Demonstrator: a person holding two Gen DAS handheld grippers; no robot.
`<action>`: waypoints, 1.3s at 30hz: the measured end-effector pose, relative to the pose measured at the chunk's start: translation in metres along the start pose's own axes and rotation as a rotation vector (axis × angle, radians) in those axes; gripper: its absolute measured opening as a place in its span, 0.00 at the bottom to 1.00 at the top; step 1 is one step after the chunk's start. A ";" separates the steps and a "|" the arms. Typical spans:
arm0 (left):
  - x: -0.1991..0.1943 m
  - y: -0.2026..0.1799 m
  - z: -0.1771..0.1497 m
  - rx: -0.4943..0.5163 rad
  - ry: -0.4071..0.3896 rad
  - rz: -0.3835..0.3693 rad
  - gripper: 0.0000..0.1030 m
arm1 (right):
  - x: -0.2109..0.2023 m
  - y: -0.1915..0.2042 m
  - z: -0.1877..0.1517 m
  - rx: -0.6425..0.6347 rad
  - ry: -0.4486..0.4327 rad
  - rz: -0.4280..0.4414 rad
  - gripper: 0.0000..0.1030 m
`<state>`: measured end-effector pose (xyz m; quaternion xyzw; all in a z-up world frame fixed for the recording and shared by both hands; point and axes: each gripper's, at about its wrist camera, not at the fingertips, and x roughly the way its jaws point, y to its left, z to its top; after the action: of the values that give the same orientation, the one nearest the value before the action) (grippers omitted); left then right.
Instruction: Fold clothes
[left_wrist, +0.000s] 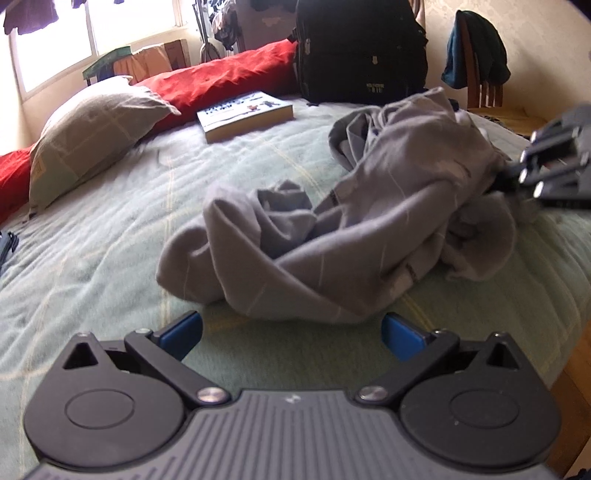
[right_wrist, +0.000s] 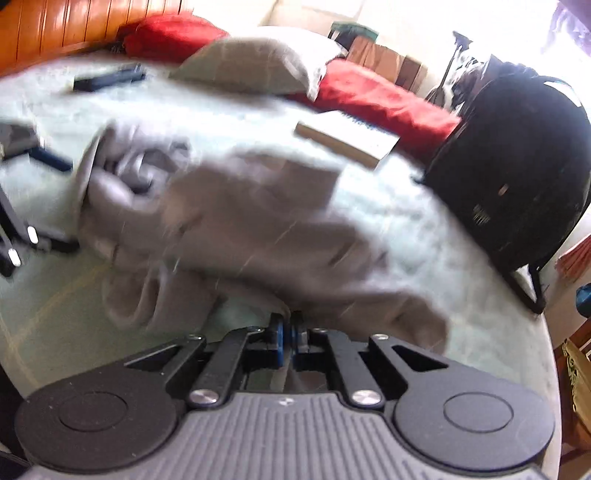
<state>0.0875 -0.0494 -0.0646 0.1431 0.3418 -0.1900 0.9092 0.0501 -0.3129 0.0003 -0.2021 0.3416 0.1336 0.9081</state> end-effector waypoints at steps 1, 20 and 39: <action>0.001 -0.002 0.001 0.017 0.003 -0.004 0.99 | -0.006 -0.006 0.006 -0.007 -0.020 -0.008 0.06; 0.018 0.012 0.059 0.077 -0.137 0.153 0.99 | 0.044 -0.094 0.086 0.081 -0.076 0.051 0.06; 0.063 0.076 0.119 -0.076 -0.121 0.256 1.00 | 0.109 -0.158 0.095 0.356 -0.021 -0.016 0.31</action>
<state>0.2324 -0.0437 -0.0114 0.1393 0.2722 -0.0679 0.9497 0.2441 -0.3967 0.0352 -0.0395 0.3489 0.0659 0.9340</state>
